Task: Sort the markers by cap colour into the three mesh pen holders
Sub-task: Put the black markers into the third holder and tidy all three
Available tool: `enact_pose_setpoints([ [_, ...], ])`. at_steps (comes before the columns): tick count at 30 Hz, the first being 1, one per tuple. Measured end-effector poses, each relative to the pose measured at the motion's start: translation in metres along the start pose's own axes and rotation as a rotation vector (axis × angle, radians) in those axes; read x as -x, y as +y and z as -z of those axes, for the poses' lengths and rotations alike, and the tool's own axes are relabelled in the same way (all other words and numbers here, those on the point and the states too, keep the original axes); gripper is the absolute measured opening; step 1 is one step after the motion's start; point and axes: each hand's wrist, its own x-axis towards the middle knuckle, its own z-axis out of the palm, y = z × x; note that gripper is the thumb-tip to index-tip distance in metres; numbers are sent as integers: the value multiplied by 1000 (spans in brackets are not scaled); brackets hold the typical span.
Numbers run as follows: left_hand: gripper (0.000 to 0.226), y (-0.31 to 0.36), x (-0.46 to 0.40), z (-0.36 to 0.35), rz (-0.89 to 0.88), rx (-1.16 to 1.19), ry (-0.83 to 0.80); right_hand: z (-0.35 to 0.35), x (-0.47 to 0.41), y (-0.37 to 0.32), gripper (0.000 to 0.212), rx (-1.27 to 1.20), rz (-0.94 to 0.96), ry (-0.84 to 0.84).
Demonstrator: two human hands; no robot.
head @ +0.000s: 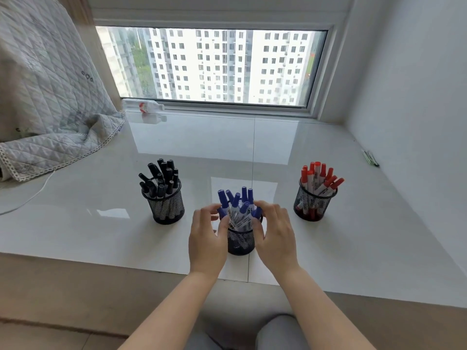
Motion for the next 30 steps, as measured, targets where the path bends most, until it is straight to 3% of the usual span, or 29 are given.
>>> enact_pose_setpoints([
  [3,40,-4,8,0,48,77,-69,0,2,2,36,-37,2,-11],
  [8,101,-13,16,-12,169,161,-229,3,3,5,40,-105,11,-47],
  [11,113,-16,12,-23,223,102,-244,7,1,9,42,-142,-1,-43],
  [14,110,-18,11,-32,245,89,-226,8,2,20,44,-184,-96,-24],
  [20,88,-23,2,-42,278,45,-151,11,6,57,26,-214,-629,217],
  [24,77,-36,-13,-41,302,-1,-72,12,-5,80,59,-160,-772,397],
  [27,77,-44,-24,-40,313,-32,-6,10,-10,97,88,-159,-862,364],
  [30,76,-52,-35,-41,313,-48,21,4,-16,114,96,-196,-844,310],
])
